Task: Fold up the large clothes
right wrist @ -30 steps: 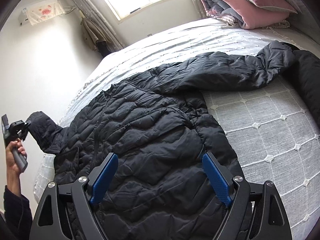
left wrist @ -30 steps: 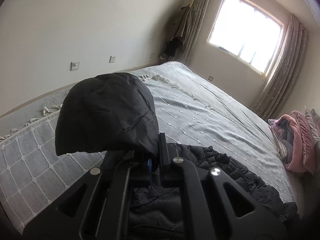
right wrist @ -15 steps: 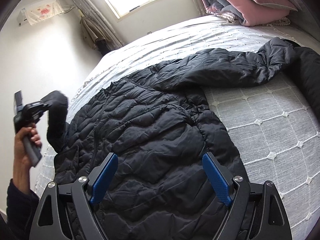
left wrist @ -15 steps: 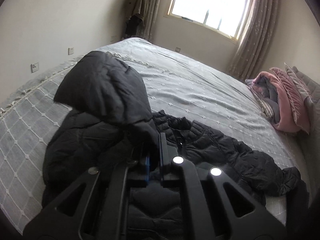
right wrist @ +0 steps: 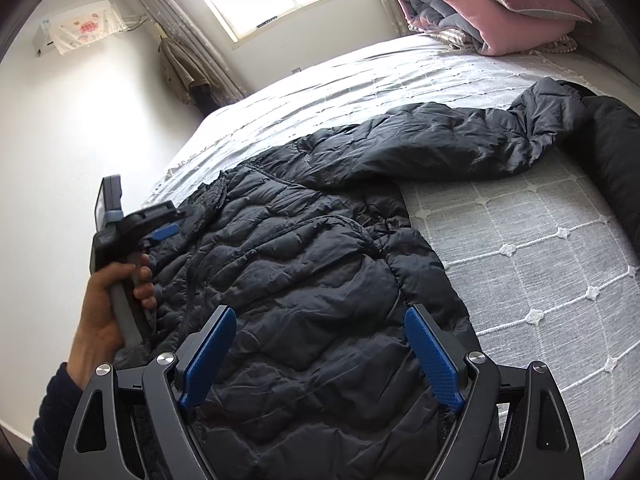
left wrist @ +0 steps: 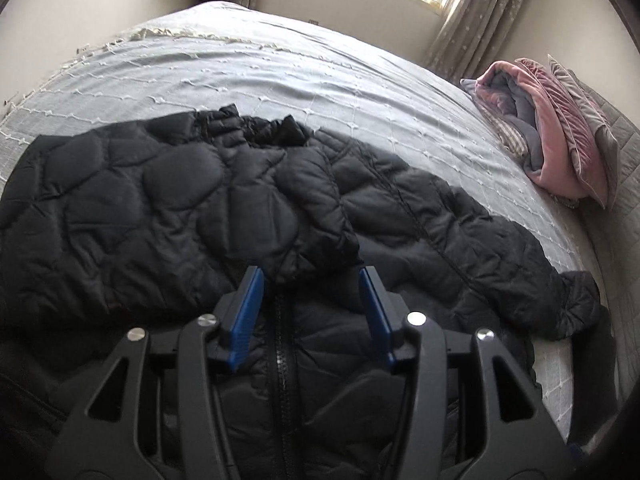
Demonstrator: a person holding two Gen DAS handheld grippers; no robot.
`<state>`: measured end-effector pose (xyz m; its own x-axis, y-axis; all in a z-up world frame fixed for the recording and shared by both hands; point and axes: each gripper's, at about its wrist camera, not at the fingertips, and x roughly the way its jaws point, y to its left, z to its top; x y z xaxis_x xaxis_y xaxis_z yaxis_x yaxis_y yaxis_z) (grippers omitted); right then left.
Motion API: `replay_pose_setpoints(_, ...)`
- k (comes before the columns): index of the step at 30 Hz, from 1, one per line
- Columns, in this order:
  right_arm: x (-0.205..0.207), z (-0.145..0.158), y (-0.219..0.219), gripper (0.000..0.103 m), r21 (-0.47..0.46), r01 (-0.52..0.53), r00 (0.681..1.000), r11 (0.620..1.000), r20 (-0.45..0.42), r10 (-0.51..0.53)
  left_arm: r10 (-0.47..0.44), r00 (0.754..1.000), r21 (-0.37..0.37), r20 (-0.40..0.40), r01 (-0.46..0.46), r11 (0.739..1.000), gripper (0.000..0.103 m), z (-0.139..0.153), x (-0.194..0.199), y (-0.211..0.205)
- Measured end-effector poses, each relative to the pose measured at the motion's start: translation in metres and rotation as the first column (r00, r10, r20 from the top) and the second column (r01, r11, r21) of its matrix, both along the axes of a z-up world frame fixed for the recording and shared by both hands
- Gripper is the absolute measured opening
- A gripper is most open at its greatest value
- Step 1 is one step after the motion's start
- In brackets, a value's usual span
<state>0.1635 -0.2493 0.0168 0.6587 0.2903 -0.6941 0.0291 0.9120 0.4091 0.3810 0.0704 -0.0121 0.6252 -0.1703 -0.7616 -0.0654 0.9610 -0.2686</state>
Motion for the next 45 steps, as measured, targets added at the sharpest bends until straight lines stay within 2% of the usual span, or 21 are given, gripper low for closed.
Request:
replay_pose_setpoints(4, 0.000, 0.000, -0.001, 0.088, 0.010, -0.003, 1.000, 1.000, 0.000, 0.003, -0.023, 0.999, 0.007, -0.042, 0.023, 1.000, 0.052, 0.004, -0.013, 0.015)
replay_pose_setpoints(7, 0.000, 0.000, -0.003, 0.088, 0.024, 0.000, 1.000, 1.000, -0.001, 0.000, -0.074, 0.991, 0.105, -0.111, 0.086, 0.991, 0.057, 0.011, -0.033, 0.039)
replay_pose_setpoints(9, 0.000, 0.000, -0.004, 0.088, 0.035, 0.001, 1.000, 0.999, 0.000, -0.001, -0.102, 0.985, 0.143, -0.141, 0.122, 0.982, 0.061, 0.014, -0.047, 0.060)
replay_pose_setpoints(13, 0.000, 0.000, -0.002, 0.088, 0.061, -0.011, 1.000, 0.998, 0.000, 0.011, -0.059, 0.985, 0.212, -0.162, 0.093, 0.973, 0.062, 0.019, -0.083, 0.111)
replay_pose_setpoints(18, 0.003, -0.004, 0.001, 0.088, 0.071, -0.014, 1.000, 0.997, -0.014, 0.015, 0.004, 0.990, 0.146, -0.138, 0.016, 0.989, 0.068, 0.015, -0.127, 0.173)
replay_pose_setpoints(25, 0.005, -0.010, -0.003, 0.088, 0.094, 0.002, 0.999, 0.996, -0.032, 0.001, 0.039, 0.989, 0.049, -0.143, -0.032, 0.998, 0.068, -0.016, -0.139, 0.211)
replay_pose_setpoints(27, 0.006, -0.012, -0.004, 0.088, 0.099, 0.010, 0.999, 0.995, -0.039, -0.006, 0.026, 0.990, 0.034, -0.138, -0.022, 0.999, 0.063, -0.022, -0.141, 0.210)
replay_pose_setpoints(29, 0.007, -0.013, -0.006, 0.088, 0.098, 0.016, 0.999, 0.995, -0.043, -0.011, 0.004, 0.992, 0.034, -0.129, 0.001, 0.999, 0.026, -0.026, -0.140, 0.206)
replay_pose_setpoints(31, 0.007, -0.013, -0.006, 0.088, 0.093, 0.019, 0.999, 0.995, -0.045, -0.015, -0.022, 0.992, 0.048, -0.127, 0.028, 0.998, 0.012, -0.028, -0.141, 0.200)
replay_pose_setpoints(36, 0.007, -0.013, -0.006, 0.088, 0.087, 0.025, 0.999, 0.996, -0.044, -0.021, -0.144, 0.988, 0.144, -0.047, 0.149, 0.978, 0.007, -0.010, -0.163, 0.185)
replay_pose_setpoints(38, 0.007, -0.013, -0.005, 0.088, 0.087, 0.023, 0.999, 0.996, -0.047, -0.019, -0.206, 0.978, 0.175, -0.013, 0.205, 0.963, 0.007, -0.001, -0.177, 0.181)
replay_pose_setpoints(41, 0.008, -0.014, -0.003, 0.088, 0.087, 0.014, 0.999, 0.996, -0.049, -0.010, -0.291, 0.956, 0.253, 0.018, 0.278, 0.927, 0.007, 0.007, -0.200, 0.173)
replay_pose_setpoints(45, 0.009, -0.016, 0.001, 0.088, 0.082, 0.009, 0.998, 0.997, -0.055, -0.004, -0.356, 0.934, 0.278, 0.010, 0.339, 0.899, 0.007, 0.004, -0.224, 0.173)
